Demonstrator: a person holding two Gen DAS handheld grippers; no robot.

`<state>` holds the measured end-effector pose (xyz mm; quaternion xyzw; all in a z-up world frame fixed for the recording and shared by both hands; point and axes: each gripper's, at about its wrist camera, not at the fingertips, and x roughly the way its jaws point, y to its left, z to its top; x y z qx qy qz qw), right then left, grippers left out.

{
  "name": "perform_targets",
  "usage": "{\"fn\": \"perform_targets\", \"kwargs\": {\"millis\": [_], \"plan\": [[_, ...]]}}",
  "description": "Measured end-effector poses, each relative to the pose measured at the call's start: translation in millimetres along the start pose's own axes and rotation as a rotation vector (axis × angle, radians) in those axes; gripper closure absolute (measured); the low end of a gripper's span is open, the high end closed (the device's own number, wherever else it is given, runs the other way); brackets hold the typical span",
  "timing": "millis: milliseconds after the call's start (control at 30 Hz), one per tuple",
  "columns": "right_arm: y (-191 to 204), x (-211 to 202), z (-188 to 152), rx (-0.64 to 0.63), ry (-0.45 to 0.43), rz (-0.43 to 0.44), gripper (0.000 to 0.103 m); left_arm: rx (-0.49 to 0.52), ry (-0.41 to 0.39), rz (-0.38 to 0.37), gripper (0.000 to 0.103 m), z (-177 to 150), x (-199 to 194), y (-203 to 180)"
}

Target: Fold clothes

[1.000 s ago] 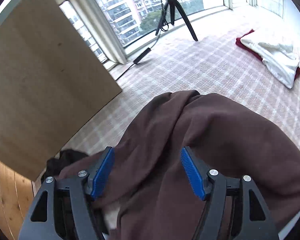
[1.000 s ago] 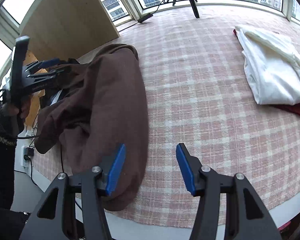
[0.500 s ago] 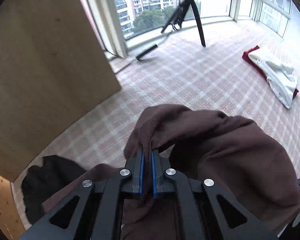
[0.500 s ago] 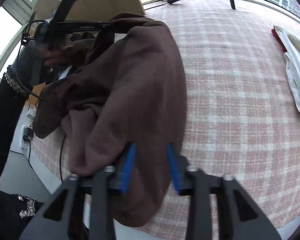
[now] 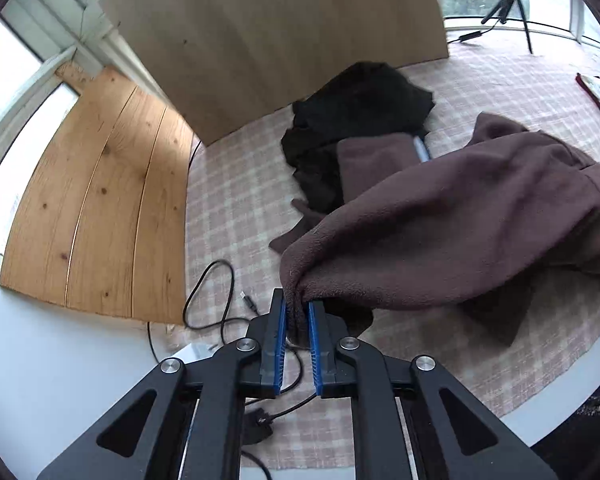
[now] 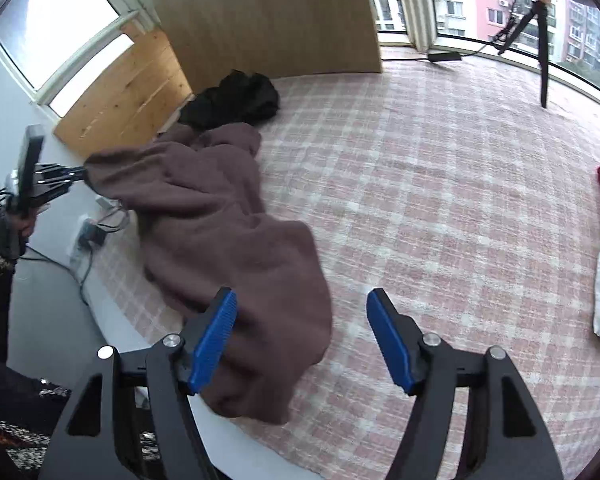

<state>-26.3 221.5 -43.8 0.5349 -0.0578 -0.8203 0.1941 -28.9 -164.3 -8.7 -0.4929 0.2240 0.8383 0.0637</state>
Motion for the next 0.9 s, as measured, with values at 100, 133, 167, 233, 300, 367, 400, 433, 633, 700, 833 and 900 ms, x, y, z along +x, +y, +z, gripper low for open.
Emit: {"fn": "perform_targets", "kwargs": {"millis": [100,133,167,233,300,367,400,433,633,700,833,900], "plan": [[-21,14,-8,0.076,0.082,0.019,0.036,0.113,-0.105,-0.136,0.068,22,-23,-45],[-24,18,-11,0.102,0.088,0.039,0.036,0.165,-0.141,-0.175,0.065,29,-29,-63],[-28,22,-15,0.126,0.09,0.058,0.036,0.218,-0.169,-0.207,0.059,37,-32,-81],[-29,30,-21,0.143,0.082,0.089,0.036,0.313,-0.182,-0.296,0.055,55,-29,-118],[-26,38,-25,0.159,0.09,0.12,0.036,0.396,-0.173,-0.405,0.05,72,-20,-155],[-21,45,-29,0.164,0.09,0.129,0.036,0.46,-0.114,-0.499,0.046,80,1,-185],[-17,45,-29,0.155,0.084,0.118,0.036,0.501,-0.088,-0.49,0.062,81,12,-199],[-13,45,-29,0.145,0.077,0.106,0.036,0.514,-0.067,-0.467,0.08,82,23,-206],[18,28,-12,0.042,-0.019,-0.007,0.036,0.307,-0.087,-0.458,0.097,88,13,-148],[26,20,-4,0.017,-0.049,-0.039,0.036,0.229,-0.124,-0.401,0.097,83,-3,-107],[41,10,17,-0.015,-0.101,-0.034,0.036,0.039,-0.133,-0.282,0.097,44,-8,-23],[51,10,25,-0.038,-0.115,-0.031,0.036,-0.058,-0.134,-0.221,0.097,23,-8,18]]}}
